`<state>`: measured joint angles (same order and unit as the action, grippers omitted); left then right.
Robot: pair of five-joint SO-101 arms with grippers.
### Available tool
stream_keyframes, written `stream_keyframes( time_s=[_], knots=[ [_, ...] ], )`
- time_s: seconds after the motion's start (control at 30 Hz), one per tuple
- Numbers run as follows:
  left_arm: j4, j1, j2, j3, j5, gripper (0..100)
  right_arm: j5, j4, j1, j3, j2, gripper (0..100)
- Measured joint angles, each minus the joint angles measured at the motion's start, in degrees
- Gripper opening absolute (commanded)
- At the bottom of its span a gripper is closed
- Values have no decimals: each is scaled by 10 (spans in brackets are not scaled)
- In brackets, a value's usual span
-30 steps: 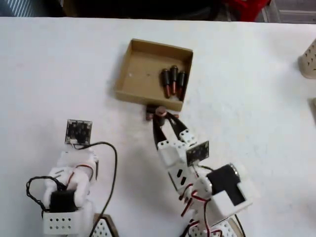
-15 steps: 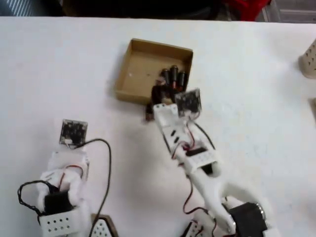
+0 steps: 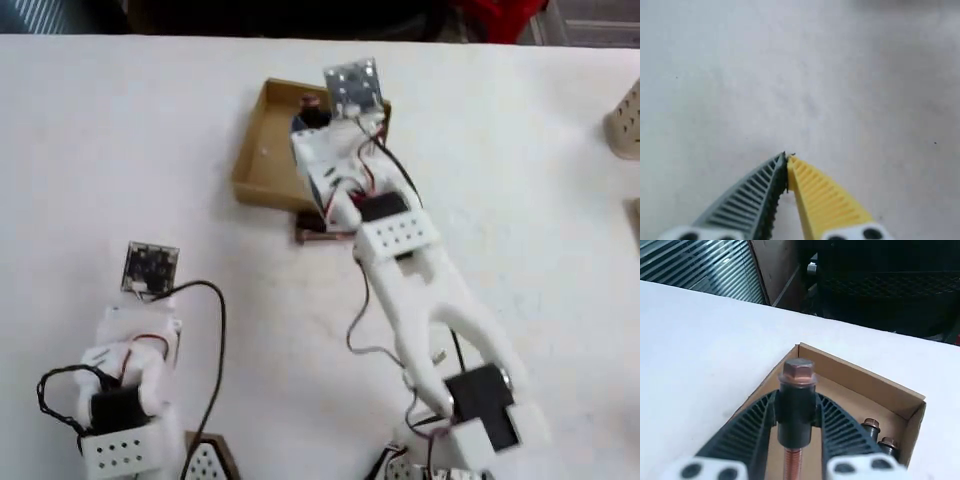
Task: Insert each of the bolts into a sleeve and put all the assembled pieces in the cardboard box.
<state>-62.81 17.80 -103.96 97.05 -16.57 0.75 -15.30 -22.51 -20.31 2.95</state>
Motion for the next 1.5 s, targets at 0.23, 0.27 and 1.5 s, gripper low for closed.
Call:
stream_keyframes(
  time_s=[0.23,0.27,1.5],
  knots=[
    [0,0,0,0,0,24,-15,-113,20,219,-187,18],
    [0,0,0,0,0,24,-29,-129,23,250,-215,18],
    [0,0,0,0,0,24,-79,-643,10,774,-539,188]
  ],
)
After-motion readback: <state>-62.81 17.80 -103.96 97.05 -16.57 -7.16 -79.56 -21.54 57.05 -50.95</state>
